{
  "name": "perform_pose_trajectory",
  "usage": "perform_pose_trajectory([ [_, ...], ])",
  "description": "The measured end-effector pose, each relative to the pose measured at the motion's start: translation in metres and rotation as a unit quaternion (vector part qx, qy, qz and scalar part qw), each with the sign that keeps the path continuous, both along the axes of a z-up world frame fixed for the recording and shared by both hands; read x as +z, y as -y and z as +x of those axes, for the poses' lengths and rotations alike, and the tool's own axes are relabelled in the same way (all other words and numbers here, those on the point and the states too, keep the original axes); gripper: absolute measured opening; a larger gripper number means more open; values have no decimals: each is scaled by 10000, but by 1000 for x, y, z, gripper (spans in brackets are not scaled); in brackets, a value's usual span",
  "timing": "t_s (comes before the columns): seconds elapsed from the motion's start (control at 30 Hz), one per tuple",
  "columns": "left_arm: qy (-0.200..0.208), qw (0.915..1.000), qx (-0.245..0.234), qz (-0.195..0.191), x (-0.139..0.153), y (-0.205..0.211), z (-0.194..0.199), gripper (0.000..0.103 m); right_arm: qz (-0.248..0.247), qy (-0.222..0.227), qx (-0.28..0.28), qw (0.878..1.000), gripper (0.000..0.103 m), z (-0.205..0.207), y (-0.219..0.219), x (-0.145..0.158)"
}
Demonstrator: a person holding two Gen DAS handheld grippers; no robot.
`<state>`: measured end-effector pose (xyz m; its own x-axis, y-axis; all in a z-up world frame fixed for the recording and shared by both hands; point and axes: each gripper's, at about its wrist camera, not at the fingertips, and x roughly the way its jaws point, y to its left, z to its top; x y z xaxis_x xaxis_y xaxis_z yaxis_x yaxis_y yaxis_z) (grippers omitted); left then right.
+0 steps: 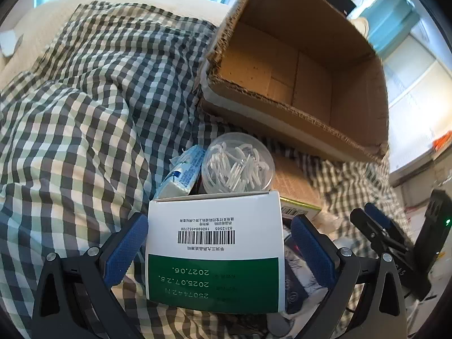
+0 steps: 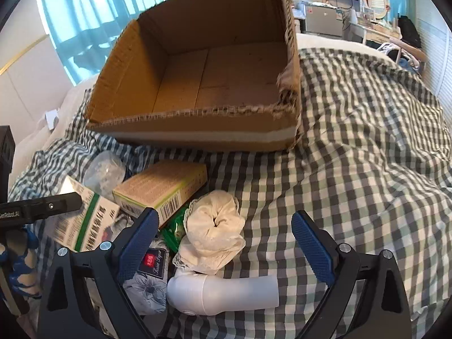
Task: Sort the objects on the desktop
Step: 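Grasp the white-green medicine box with the left tool while the right tool grasps the white tissue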
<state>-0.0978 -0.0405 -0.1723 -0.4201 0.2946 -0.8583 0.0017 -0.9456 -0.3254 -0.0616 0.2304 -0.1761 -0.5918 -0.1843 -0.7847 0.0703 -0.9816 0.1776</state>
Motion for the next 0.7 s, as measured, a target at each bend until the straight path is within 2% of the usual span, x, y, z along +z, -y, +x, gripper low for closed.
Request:
perform_pose_trajectory([
  [0.13,180,9997,121,-141,-12,7,-9,103,38,190,10,9998,96,-6,0,-14],
  [0.27,301,9988,347,169,-17,24,-12,103,104,322,-26,9994,96,-9,-1,-21],
  [0.37,389,9986,275,214,-20,24,-16,103,140,372,49,9992,96,-11,4,-26],
  [0.47,507,9980,206,301,-24,24,-19,103,201,440,113,9988,90,-14,10,-31],
  [0.5,556,9975,186,385,-26,20,-4,103,219,456,120,9986,88,-14,11,-32],
  [0.57,672,9963,244,481,-27,22,-4,103,233,461,138,9986,82,-14,12,-33],
  [0.7,597,9969,98,499,-29,20,-4,103,223,553,221,9980,46,-14,16,-38],
])
